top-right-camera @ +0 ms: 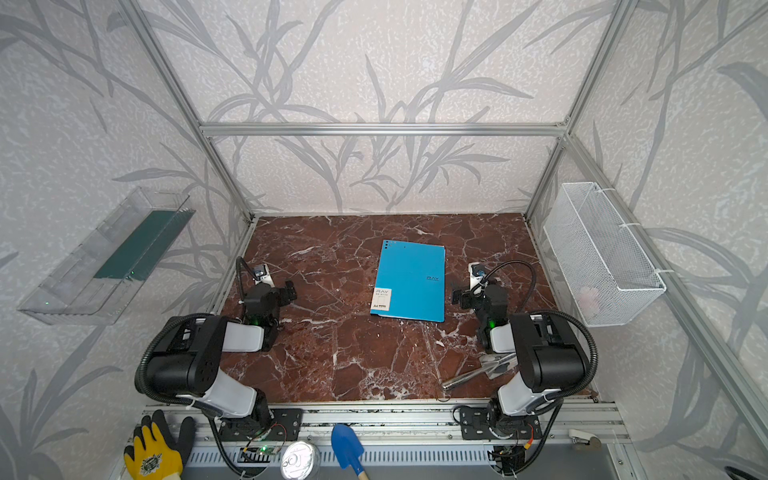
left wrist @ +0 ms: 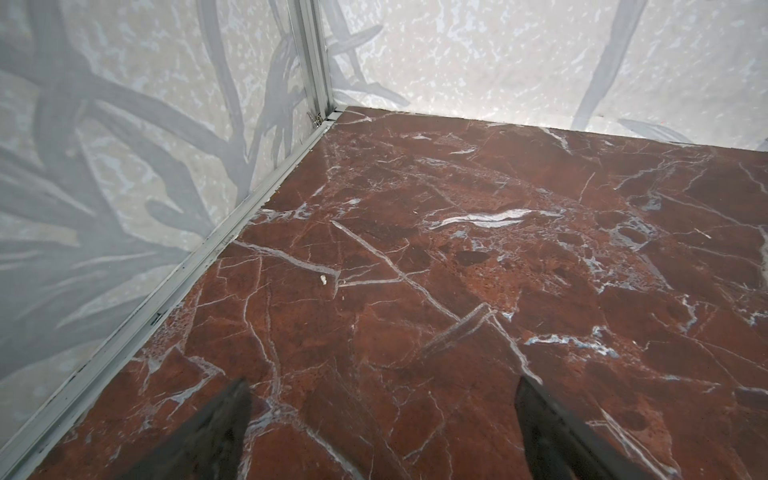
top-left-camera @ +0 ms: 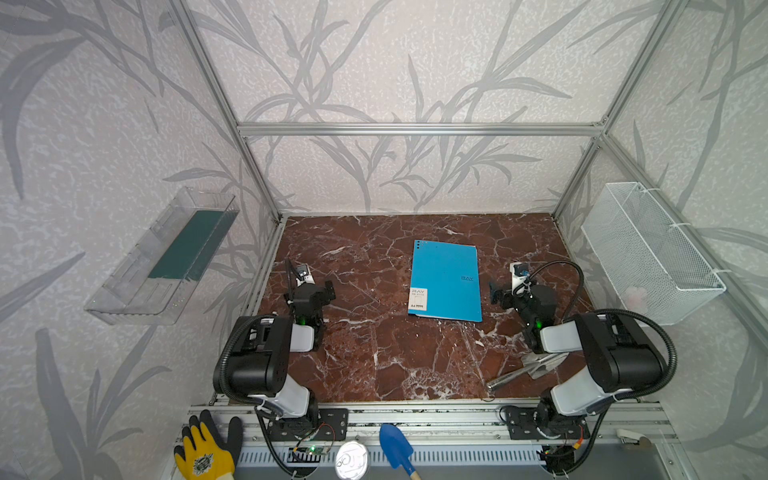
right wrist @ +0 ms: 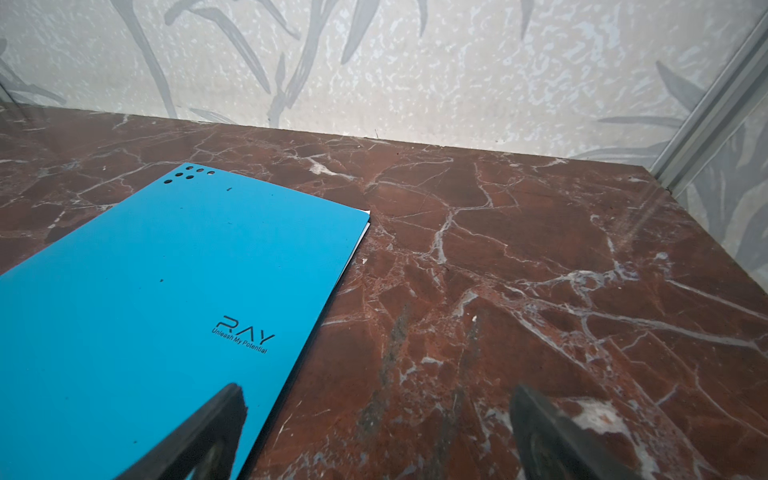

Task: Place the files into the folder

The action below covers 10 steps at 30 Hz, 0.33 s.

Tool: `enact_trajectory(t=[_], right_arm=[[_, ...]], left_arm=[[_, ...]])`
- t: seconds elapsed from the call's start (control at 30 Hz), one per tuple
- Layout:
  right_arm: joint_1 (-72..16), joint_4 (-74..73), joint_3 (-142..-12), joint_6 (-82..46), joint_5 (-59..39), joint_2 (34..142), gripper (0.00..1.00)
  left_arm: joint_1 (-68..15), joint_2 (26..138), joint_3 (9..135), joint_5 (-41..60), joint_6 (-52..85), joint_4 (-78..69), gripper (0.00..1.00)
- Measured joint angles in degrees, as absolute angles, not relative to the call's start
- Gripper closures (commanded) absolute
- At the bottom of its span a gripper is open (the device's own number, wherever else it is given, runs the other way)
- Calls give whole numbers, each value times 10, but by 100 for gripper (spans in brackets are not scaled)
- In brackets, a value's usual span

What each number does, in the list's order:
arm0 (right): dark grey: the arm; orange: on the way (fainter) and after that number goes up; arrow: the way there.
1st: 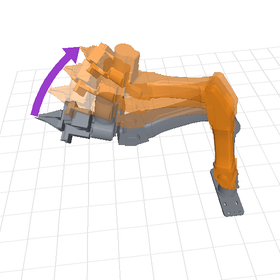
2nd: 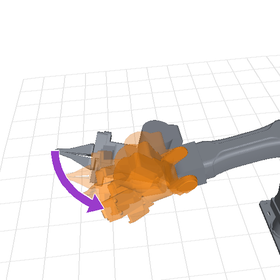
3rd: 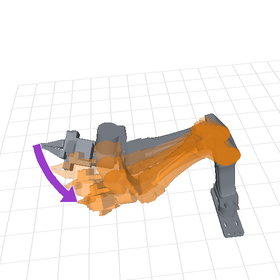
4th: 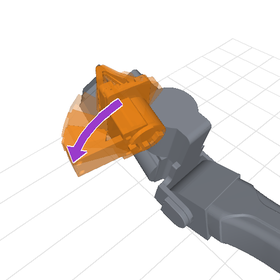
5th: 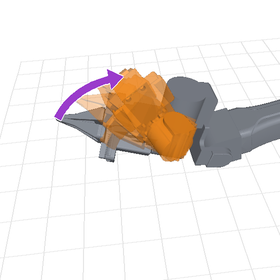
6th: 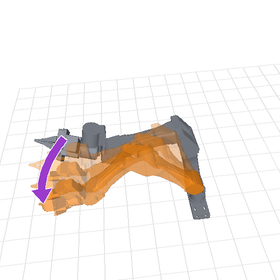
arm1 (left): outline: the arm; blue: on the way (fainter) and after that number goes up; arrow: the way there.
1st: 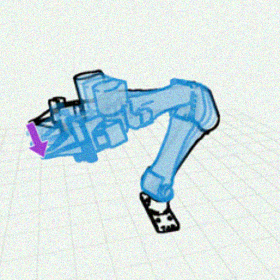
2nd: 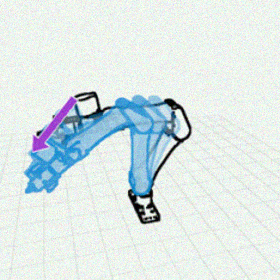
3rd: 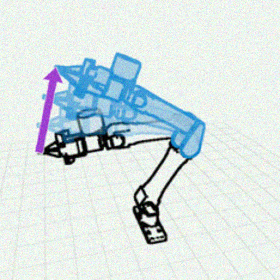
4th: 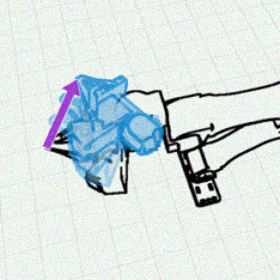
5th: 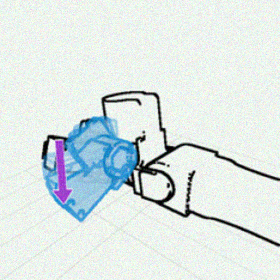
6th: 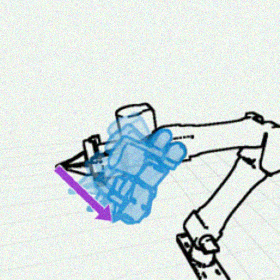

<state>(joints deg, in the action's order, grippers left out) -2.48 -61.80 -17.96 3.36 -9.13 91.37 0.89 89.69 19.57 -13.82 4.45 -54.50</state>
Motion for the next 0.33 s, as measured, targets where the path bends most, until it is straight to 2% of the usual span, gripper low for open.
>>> enact_trajectory(t=[0.33], right_arm=[[-25, -577, -202, 37, -98, 914, 1]], left_arm=[[18, 897, 199, -116, 41, -544, 1]])
